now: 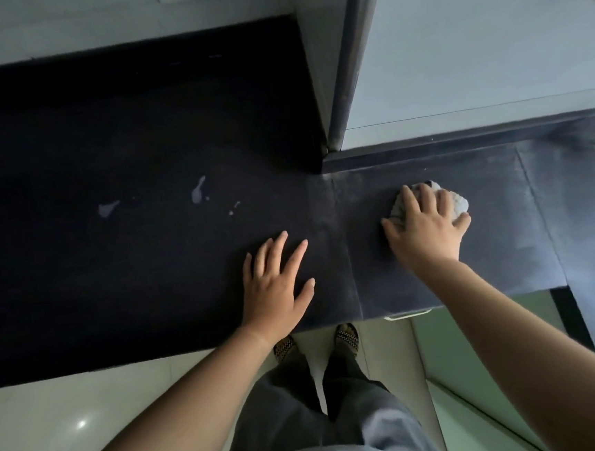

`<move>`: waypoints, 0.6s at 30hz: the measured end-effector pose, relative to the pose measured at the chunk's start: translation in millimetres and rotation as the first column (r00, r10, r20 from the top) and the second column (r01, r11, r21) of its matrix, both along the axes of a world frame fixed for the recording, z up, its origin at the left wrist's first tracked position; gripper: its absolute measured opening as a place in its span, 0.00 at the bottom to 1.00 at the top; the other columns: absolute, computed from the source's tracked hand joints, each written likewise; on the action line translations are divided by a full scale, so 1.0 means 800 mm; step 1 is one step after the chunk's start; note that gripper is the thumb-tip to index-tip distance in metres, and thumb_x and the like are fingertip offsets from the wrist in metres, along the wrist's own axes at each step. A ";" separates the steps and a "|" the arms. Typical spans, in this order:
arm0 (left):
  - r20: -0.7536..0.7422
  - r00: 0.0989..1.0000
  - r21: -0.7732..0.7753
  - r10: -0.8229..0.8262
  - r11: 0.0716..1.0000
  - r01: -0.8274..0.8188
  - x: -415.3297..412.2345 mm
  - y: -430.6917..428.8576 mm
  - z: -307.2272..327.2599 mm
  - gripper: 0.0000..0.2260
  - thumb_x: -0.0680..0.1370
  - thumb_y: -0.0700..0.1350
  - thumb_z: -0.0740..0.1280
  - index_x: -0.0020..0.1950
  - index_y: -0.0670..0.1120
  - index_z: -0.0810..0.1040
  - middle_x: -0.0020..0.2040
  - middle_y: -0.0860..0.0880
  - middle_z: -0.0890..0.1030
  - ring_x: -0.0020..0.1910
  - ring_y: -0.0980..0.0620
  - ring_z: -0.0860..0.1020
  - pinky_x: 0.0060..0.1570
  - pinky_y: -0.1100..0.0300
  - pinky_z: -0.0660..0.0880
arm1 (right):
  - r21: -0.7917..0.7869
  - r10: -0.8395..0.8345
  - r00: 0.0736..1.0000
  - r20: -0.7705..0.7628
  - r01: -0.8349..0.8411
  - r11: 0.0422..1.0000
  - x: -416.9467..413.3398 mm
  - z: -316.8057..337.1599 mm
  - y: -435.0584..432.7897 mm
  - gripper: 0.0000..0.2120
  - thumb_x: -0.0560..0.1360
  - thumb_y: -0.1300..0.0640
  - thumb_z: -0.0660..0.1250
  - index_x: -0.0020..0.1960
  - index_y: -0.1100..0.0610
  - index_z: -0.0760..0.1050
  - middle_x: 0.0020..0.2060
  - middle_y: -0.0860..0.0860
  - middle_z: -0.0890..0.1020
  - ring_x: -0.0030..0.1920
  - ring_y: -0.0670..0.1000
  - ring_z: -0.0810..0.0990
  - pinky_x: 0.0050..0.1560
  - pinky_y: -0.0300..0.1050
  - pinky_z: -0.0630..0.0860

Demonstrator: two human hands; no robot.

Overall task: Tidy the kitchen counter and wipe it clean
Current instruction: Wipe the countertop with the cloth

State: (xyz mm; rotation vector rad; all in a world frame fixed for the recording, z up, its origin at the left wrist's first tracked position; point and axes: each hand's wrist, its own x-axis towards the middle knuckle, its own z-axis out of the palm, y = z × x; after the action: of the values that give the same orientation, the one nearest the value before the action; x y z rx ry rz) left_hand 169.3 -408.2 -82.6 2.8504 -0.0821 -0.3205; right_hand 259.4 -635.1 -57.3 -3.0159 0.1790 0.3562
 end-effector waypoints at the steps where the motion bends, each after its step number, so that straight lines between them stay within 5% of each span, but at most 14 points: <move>1: 0.001 1.000 -0.005 0.006 1.000 -0.006 0.000 -0.001 0.000 0.26 0.74 0.58 0.56 0.72 0.55 0.61 0.75 0.46 0.62 0.72 0.42 0.62 0.68 0.38 0.57 | 0.006 0.037 0.999 0.001 -0.037 0.999 -0.009 0.001 0.001 0.29 0.74 0.40 0.57 0.72 0.50 0.57 0.72 0.52 0.60 0.72 0.58 0.53 0.65 0.66 0.54; 6: -0.019 1.000 -0.016 0.010 1.000 -0.011 -0.001 -0.001 0.005 0.26 0.75 0.59 0.55 0.72 0.54 0.62 0.75 0.46 0.61 0.72 0.42 0.62 0.68 0.38 0.57 | 0.108 0.294 0.956 -0.003 -0.292 0.950 -0.061 0.002 -0.005 0.31 0.73 0.37 0.55 0.72 0.48 0.59 0.74 0.49 0.59 0.75 0.56 0.51 0.69 0.68 0.47; 12: -0.051 0.999 0.004 0.015 1.000 -0.014 -0.003 -0.003 0.010 0.28 0.75 0.60 0.50 0.74 0.55 0.59 0.77 0.46 0.56 0.75 0.43 0.57 0.70 0.40 0.55 | 0.240 -0.071 0.997 -0.023 0.075 0.968 -0.055 0.015 -0.005 0.31 0.71 0.36 0.61 0.71 0.41 0.57 0.75 0.52 0.52 0.71 0.60 0.54 0.63 0.62 0.63; 18: -0.118 0.992 -0.015 0.045 0.999 -0.047 -0.003 -0.010 0.019 0.26 0.79 0.56 0.55 0.75 0.56 0.53 0.78 0.50 0.48 0.77 0.48 0.47 0.72 0.43 0.49 | 0.213 0.049 0.999 0.009 -0.050 0.976 -0.076 0.006 0.004 0.34 0.69 0.40 0.67 0.71 0.46 0.60 0.72 0.56 0.57 0.65 0.64 0.60 0.55 0.61 0.70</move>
State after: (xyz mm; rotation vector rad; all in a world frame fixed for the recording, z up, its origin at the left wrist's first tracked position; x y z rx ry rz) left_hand 167.1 -416.2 -67.5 2.8044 0.0045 -0.4741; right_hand 198.6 -631.8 -52.9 -2.8124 0.0612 0.3491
